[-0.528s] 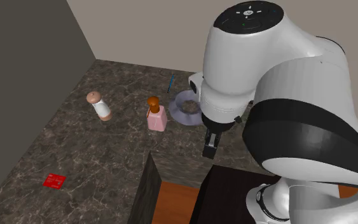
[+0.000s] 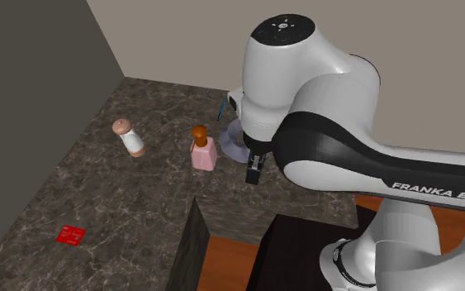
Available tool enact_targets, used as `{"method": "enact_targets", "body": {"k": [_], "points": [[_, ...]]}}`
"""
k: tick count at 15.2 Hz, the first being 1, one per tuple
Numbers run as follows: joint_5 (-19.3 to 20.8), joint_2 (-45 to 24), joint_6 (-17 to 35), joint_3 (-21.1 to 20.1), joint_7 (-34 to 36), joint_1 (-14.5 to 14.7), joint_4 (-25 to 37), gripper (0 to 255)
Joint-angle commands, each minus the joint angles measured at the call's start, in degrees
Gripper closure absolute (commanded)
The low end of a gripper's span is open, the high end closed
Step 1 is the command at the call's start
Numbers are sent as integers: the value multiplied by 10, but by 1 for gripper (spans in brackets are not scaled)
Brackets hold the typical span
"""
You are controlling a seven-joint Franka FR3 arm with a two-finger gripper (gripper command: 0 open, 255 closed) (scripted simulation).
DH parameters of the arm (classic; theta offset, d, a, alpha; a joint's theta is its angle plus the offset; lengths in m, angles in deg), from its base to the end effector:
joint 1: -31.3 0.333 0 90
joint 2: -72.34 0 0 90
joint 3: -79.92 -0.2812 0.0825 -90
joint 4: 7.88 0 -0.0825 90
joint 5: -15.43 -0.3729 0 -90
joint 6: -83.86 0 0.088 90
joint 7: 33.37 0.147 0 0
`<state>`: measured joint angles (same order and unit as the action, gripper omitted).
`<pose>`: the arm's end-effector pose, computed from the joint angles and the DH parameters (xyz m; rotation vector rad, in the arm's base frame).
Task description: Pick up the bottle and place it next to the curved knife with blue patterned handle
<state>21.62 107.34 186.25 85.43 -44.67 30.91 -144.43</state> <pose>0.3756 -0.0534 0.4701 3.0828 0.2064 0.0090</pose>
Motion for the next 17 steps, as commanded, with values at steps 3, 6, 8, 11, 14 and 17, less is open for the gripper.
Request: {"method": "enact_targets", "body": {"k": [3,6,8,11,14,17], "points": [[6,-68,74,35,-52,0,18,0],[1,-123,123,59,-91,3,39,0],[-7,-161,153,74,-119,6,57,0],[-26,-222,193,94,-164,10,91,0],[-55,-285,226,111,-212,13,132,0],[-92,-349,250,122,-263,11,182,0]]}}
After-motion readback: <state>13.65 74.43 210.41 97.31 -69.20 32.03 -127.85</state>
